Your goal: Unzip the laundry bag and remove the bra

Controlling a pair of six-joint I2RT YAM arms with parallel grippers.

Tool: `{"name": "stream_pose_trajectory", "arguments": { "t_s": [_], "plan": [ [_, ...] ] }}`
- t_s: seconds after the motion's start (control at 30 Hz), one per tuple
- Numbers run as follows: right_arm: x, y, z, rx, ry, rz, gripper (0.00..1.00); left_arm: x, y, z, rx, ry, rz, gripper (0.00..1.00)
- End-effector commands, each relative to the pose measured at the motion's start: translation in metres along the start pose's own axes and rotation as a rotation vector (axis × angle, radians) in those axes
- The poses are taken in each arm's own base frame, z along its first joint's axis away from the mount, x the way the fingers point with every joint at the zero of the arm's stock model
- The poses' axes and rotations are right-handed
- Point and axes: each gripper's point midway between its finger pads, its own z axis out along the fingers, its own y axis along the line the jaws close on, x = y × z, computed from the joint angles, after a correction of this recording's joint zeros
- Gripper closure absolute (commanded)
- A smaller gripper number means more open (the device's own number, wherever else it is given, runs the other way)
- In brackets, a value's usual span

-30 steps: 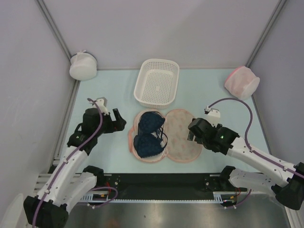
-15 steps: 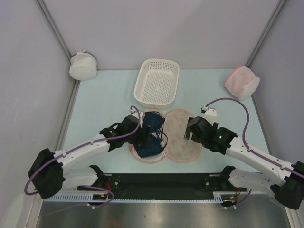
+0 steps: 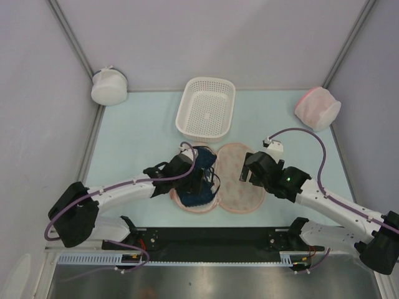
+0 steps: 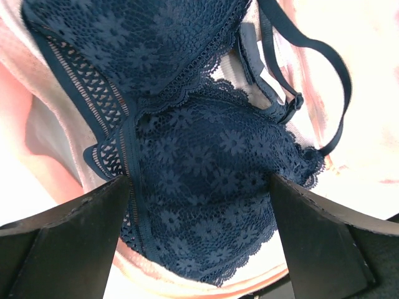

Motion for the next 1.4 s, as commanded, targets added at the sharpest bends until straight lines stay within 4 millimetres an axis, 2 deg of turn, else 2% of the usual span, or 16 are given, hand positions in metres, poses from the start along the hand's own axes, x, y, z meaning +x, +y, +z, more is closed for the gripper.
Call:
{"name": "stream_pose_trajectory", "arguments": {
  "t_s": [0.0, 0.07, 0.17, 0.37, 0.4, 0.47, 0.6, 0.7, 0.73, 0.8, 0.83, 0.9, 1.03, 1.2, 1.3, 1.37],
  "plan": [
    [-0.002, 0.0, 0.003, 0.001, -0.014, -0.003, 0.11, -0.016, -0.019, 0.004, 0.057, -0.038, -0.012, 0.03],
    [-0.002, -0.002, 0.004, 0.005, -0.015, -0.003, 0.11, -0.01, -0.02, 0.006, 0.069, -0.021, -0.018, 0.06],
    [-0.002, -0.001, 0.005, 0.002, -0.011, 0.001, 0.11, -0.01, -0.026, 0.006, 0.1, -0.022, -0.035, 0.26],
    [-0.001, -0.001, 0.005, 0.001, -0.009, -0.003, 0.11, -0.017, -0.033, -0.005, 0.138, -0.043, -0.053, 0.72],
    [-0.002, -0.002, 0.006, 0.004, -0.011, -0.001, 0.11, -0.019, -0.038, -0.011, 0.168, -0.049, -0.055, 0.86],
    [-0.003, -0.002, 0.005, 0.003, -0.013, 0.001, 0.11, -0.018, -0.039, -0.016, 0.177, -0.045, -0.06, 0.99],
    [-0.004, -0.003, 0.005, 0.005, -0.014, 0.001, 0.11, -0.036, -0.047, -0.039, 0.209, -0.094, -0.062, 1.0],
    [-0.005, -0.003, 0.005, 0.004, -0.016, -0.001, 0.11, -0.069, -0.056, -0.073, 0.241, -0.186, -0.051, 1.0],
    [-0.005, -0.004, 0.005, 0.005, -0.018, 0.002, 0.11, -0.089, -0.063, -0.093, 0.262, -0.249, -0.036, 0.99],
    [-0.005, -0.005, 0.005, 0.007, -0.016, -0.001, 0.11, -0.104, -0.058, -0.109, 0.229, -0.294, -0.023, 1.0],
    [-0.006, -0.005, 0.006, 0.008, -0.019, -0.001, 0.11, -0.123, -0.062, -0.128, 0.238, -0.352, -0.008, 1.0],
    [-0.006, -0.005, 0.006, 0.006, -0.017, -0.001, 0.11, -0.136, -0.058, -0.143, 0.208, -0.392, 0.005, 1.0],
    [-0.007, -0.004, 0.007, 0.003, -0.017, -0.005, 0.11, -0.181, -0.065, -0.183, 0.213, -0.529, 0.069, 1.0],
    [-0.008, -0.003, 0.009, -0.008, -0.016, -0.006, 0.11, -0.239, -0.059, -0.213, 0.187, -0.657, 0.084, 1.0],
    [-0.008, -0.002, 0.01, -0.013, -0.014, -0.007, 0.1, -0.269, -0.051, -0.212, 0.168, -0.697, 0.091, 1.0],
    [-0.01, 0.0, 0.01, -0.023, -0.017, 0.001, 0.1, -0.297, -0.05, -0.227, 0.179, -0.759, 0.1, 1.0]
  ]
}}
